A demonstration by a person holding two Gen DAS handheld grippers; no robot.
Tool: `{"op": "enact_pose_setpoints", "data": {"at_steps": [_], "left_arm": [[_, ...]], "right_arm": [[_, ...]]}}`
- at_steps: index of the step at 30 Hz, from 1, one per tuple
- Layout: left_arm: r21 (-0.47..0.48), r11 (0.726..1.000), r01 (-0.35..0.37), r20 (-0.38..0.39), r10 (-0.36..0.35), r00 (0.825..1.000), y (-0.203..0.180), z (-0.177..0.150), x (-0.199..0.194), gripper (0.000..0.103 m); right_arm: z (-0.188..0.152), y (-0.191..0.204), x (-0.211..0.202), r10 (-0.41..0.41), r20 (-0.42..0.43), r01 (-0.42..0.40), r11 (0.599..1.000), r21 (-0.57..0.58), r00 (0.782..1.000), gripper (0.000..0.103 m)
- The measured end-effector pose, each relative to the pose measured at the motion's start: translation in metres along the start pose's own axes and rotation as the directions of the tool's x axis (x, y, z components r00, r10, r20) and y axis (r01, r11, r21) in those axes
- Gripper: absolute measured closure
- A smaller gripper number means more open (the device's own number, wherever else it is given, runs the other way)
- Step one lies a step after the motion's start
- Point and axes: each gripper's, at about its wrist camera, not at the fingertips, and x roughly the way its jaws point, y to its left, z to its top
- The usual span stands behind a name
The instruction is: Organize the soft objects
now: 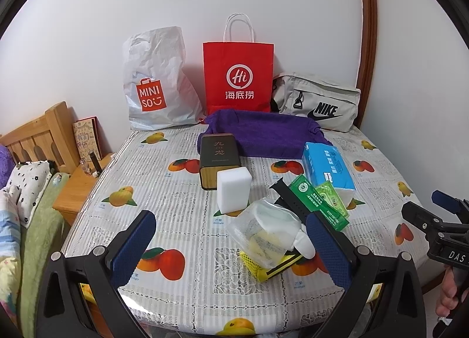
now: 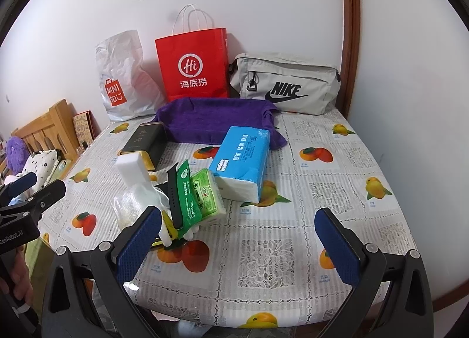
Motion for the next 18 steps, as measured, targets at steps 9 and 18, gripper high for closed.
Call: {"op": "enact_pose_setpoints", "data": {"at_steps": [9,18], "left_arm": [[0.0,1.0,0.006,-0.001,-0.006,1.0,0.0009,-0.0002,-0.0008,0.0],[0.001,1.0,0.001,-0.002,-0.001,1.0,0.0014,-0.0022,-0.0032,0.0]], "right_arm": [[-0.0012,0.0007,-0.0004,0.006,-0.006,-0.006,1.0,-0.003,1.0,0.0],[-0.0013,0.0018,-0.0018,0.004,-0.004,-0.004,1.0,-0.007,1.0,0.0]]}}
